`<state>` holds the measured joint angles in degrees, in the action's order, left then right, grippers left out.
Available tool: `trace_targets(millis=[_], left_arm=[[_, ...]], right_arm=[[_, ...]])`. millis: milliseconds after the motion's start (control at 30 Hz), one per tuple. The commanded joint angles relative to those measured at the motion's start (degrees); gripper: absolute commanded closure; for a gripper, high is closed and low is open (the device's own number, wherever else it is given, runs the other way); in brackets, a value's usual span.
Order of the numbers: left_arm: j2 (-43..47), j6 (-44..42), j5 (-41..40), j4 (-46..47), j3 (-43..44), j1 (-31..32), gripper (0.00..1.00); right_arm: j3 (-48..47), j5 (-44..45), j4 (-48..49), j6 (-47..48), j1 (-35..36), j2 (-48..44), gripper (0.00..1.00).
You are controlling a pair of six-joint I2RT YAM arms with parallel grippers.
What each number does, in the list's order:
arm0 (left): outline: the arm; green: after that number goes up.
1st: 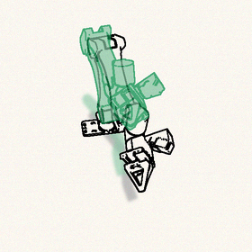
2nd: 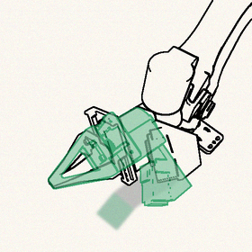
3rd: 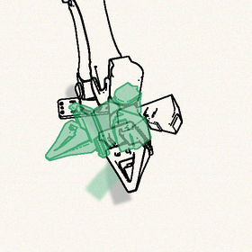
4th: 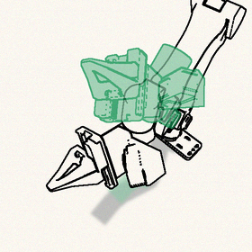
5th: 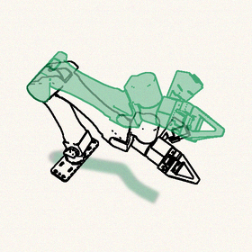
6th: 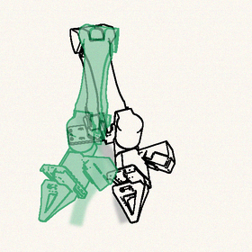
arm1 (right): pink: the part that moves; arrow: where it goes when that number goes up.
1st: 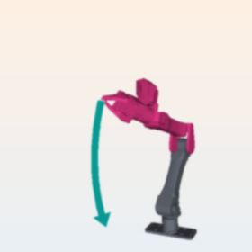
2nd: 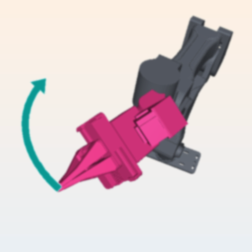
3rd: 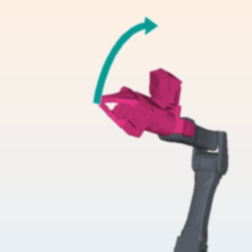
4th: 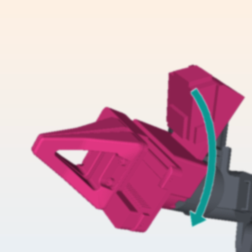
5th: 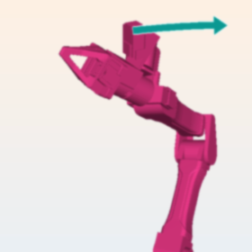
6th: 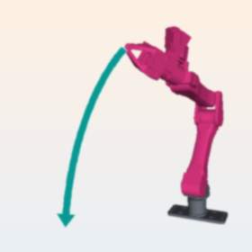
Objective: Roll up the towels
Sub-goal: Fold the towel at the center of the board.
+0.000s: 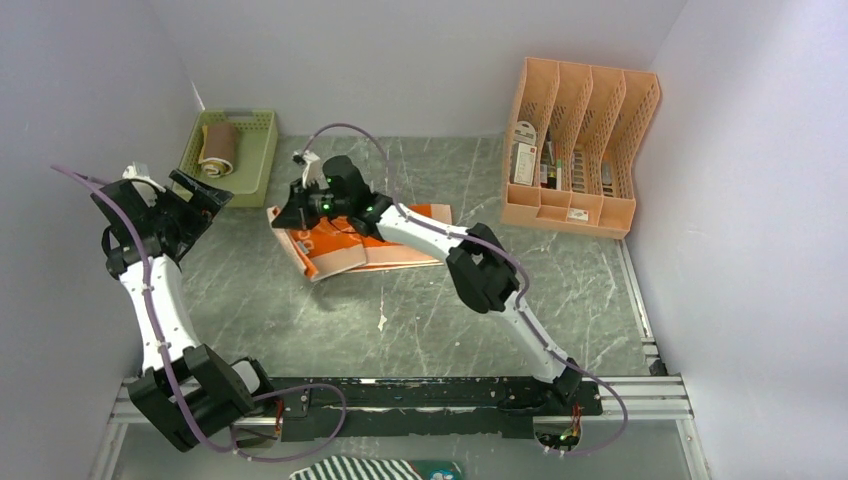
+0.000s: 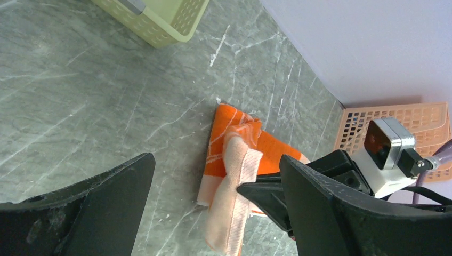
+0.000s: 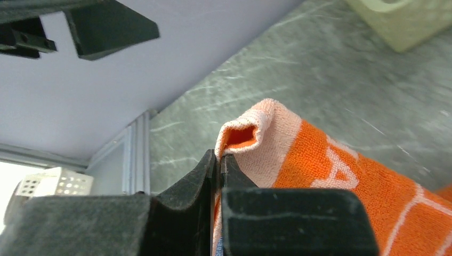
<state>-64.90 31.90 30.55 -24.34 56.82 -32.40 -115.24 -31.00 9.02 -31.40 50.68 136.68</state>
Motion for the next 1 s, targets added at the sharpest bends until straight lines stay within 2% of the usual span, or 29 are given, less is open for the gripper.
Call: trace_targets(millis=[0,167,267,433,733,967], left_arm=[[1.9,-1.4,1.8,-2.9,0.3,-2.2,0.01],[1.9,-1.0,2.3,-2.6,0.4,-2.9,0.01],[1.6,-0.7,2.5,-2.7,0.6,-3.5,0.01],[1.4,-1.3,2.3,-3.3,0.9,-3.8,0.01],[0.6,-2.4,3.2,-3.4,0.0,-3.9,0.01],[0.1,-2.7,3.5,-2.9,-0.5,-3.9,0.01]], right_arm=[[-9.2,-5.9,4.0,-4.0,0.9,1.8,1.00],[-14.4,-6.8,7.6,-5.8,0.6,2.0,1.00],[-18.0,-7.5,12.2,-10.0,0.2,3.2,1.00],[-24.3,-7.5,14.2,-13.2,-0.5,6.2,1.00],[-14.6,-8.1,18.0,-15.7,-3.6,4.5,1.00],[-6.4,-12.4,19.0,-17.4,-7.9,3.2,1.00]])
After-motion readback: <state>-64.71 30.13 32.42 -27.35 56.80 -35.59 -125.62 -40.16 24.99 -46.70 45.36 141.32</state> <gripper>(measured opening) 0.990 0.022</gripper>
